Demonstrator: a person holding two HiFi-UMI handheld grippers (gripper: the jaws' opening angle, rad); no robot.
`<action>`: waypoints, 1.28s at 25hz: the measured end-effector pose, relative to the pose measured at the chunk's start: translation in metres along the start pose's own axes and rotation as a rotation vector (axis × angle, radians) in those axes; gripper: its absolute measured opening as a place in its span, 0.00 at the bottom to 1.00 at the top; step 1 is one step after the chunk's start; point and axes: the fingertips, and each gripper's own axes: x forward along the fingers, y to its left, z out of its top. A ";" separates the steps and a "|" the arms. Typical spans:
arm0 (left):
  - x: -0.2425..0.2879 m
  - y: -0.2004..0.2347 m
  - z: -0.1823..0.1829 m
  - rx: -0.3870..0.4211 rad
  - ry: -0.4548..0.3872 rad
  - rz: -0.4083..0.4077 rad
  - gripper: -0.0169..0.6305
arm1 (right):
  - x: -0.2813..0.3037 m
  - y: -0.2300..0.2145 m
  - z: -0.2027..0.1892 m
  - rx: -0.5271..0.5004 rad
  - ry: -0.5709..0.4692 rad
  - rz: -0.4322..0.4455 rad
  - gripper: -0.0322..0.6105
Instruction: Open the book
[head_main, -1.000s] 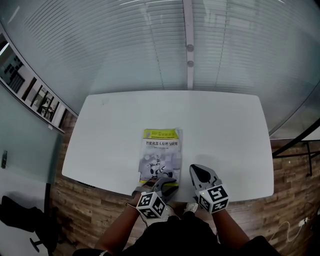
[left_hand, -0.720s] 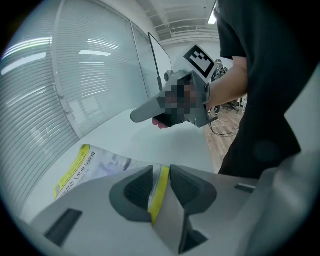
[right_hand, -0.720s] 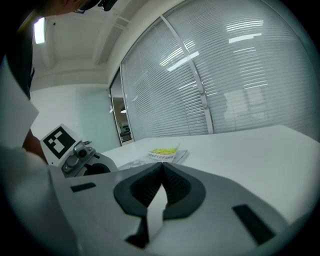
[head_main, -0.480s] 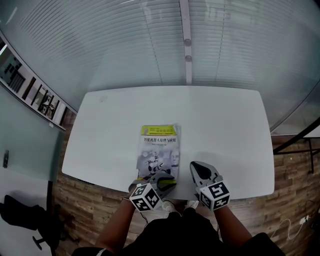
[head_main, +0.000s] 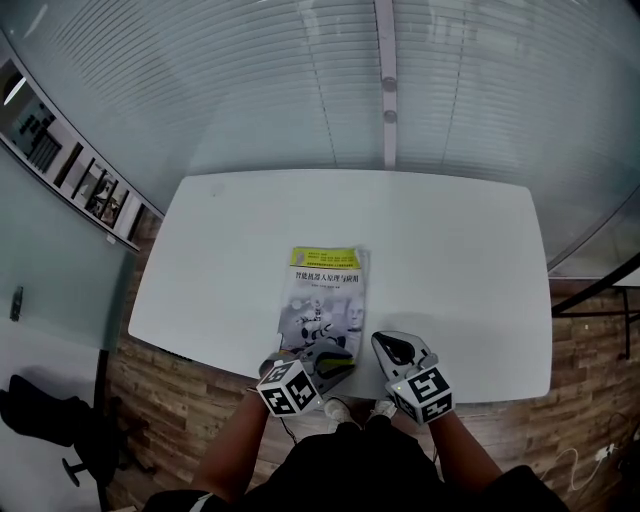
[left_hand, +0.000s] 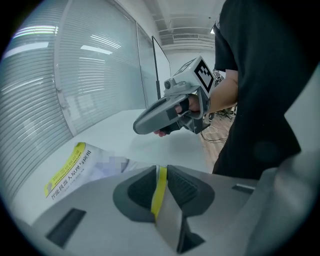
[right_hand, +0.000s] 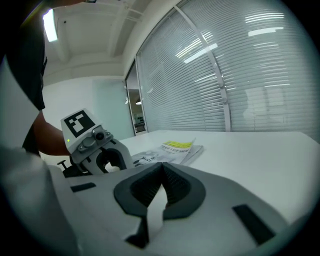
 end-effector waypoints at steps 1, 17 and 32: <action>0.000 0.000 0.000 -0.001 -0.005 0.002 0.15 | 0.001 0.002 -0.003 -0.004 0.006 0.010 0.06; -0.021 0.006 0.012 -0.106 -0.176 0.122 0.06 | 0.002 0.011 -0.015 -0.001 0.063 0.033 0.06; -0.045 0.025 0.024 -0.223 -0.301 0.251 0.06 | 0.007 0.044 -0.034 -0.134 0.167 0.207 0.06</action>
